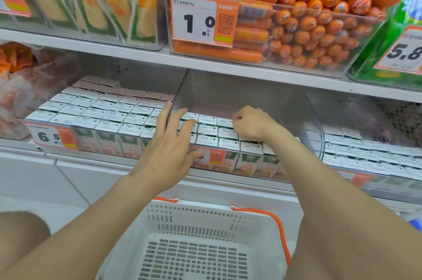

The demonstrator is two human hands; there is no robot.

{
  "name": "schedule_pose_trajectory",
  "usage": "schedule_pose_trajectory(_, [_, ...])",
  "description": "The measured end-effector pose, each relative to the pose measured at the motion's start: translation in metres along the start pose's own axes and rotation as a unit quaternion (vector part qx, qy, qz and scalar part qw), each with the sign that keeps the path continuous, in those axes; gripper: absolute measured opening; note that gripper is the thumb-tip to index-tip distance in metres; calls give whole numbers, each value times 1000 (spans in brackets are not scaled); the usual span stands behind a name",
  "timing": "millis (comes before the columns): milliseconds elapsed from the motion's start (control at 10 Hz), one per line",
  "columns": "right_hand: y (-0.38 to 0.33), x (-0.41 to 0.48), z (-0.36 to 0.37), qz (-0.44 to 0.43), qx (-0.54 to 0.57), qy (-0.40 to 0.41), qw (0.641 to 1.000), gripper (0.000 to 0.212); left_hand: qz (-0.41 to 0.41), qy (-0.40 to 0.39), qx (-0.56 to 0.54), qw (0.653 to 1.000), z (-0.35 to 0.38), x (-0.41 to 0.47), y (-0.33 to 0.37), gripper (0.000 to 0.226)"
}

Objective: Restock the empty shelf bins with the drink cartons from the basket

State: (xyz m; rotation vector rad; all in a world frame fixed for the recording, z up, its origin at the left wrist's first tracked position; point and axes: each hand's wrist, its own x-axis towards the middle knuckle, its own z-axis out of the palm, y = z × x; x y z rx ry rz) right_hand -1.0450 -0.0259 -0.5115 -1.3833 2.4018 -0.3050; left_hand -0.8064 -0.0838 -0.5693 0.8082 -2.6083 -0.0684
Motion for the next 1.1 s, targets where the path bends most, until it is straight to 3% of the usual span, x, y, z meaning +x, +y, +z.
schedule_pose_trajectory(100, [5,-3,3,14,5,-14,1000,22,4,10,0,1000,0,-2,-2,67])
schedule_pose_trajectory(200, [-9,-18,16,13,-104,47,993,21,9,13,-16,1000,-6,-3,-1,64])
schedule_pose_trajectory(300, [-37,-44,32,-86,-77,209,971,28,-4,55,-61,997,-20,-4,1,48])
schedule_pose_trajectory(400, [-63,-74,48,-216,16,187,958,33,-24,115,-66,991,-33,-5,-7,25])
schedule_pose_trajectory(500, [-75,-84,67,-230,-81,173,954,34,-66,108,-52,991,-40,-11,-34,18])
schedule_pose_trajectory(600, [-78,-82,76,-129,-161,185,961,34,-50,69,-61,995,-45,-20,-50,14])
schedule_pose_trajectory(700, [-78,-80,87,-111,-187,195,956,44,-1,46,-41,998,-49,-28,-44,17])
schedule_pose_trajectory(800, [-79,-80,98,-123,-222,172,952,46,8,44,-39,998,-46,-30,-41,20])
schedule_pose_trajectory(900, [-73,-83,92,-121,-221,164,954,52,-23,60,-107,992,-41,-26,-39,19])
schedule_pose_trajectory(1000, [-74,-91,80,-117,-121,186,968,49,-79,112,-205,969,-43,-21,-16,14])
schedule_pose_trajectory(1100, [-89,-99,59,-171,97,274,942,34,-184,128,-419,880,-48,-11,6,11])
